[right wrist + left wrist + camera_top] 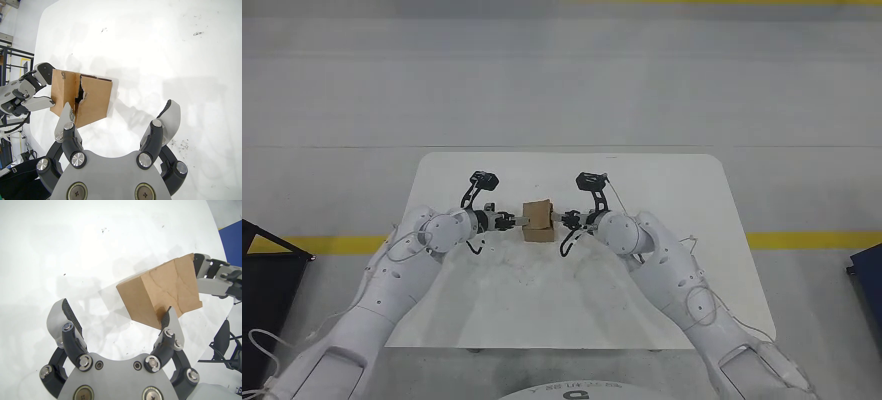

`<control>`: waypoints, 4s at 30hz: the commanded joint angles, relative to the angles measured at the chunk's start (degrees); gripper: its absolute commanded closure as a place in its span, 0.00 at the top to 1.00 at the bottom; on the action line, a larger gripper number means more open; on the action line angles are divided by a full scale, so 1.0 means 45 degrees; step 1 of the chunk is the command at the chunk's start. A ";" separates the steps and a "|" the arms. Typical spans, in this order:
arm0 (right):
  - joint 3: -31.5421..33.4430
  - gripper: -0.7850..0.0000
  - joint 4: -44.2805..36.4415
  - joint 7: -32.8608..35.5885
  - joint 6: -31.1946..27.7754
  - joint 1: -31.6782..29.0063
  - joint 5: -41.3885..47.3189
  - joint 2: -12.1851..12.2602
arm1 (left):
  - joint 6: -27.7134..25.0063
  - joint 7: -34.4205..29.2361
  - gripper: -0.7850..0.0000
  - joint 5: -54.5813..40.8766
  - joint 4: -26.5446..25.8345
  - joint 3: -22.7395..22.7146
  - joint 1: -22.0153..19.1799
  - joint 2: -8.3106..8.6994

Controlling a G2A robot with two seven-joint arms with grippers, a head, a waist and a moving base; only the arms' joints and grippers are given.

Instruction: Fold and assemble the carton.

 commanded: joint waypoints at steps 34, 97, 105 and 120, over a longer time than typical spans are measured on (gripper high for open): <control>-0.0455 0.88 0.0814 0.0387 0.0035 0.0934 0.0253 -0.0235 | -0.0100 -0.0212 1.00 0.0147 0.0303 0.0171 -0.0231 -0.0163; -0.2861 0.00 0.2083 0.1735 -0.1144 0.3571 0.0017 -0.1096 | -0.2074 0.0186 1.00 -0.2671 -0.2365 -0.5700 0.3060 0.1269; -0.3451 0.00 0.3350 0.0994 -0.1325 0.4169 0.0505 -0.1585 | -0.2074 0.0186 1.00 -0.2671 -0.2365 -0.5700 0.3060 0.1269; -0.3028 0.00 0.2349 0.0909 -0.1025 0.3458 -0.0162 -0.1414 | -0.2074 0.0186 1.00 -0.2671 -0.2365 -0.5700 0.3060 0.1269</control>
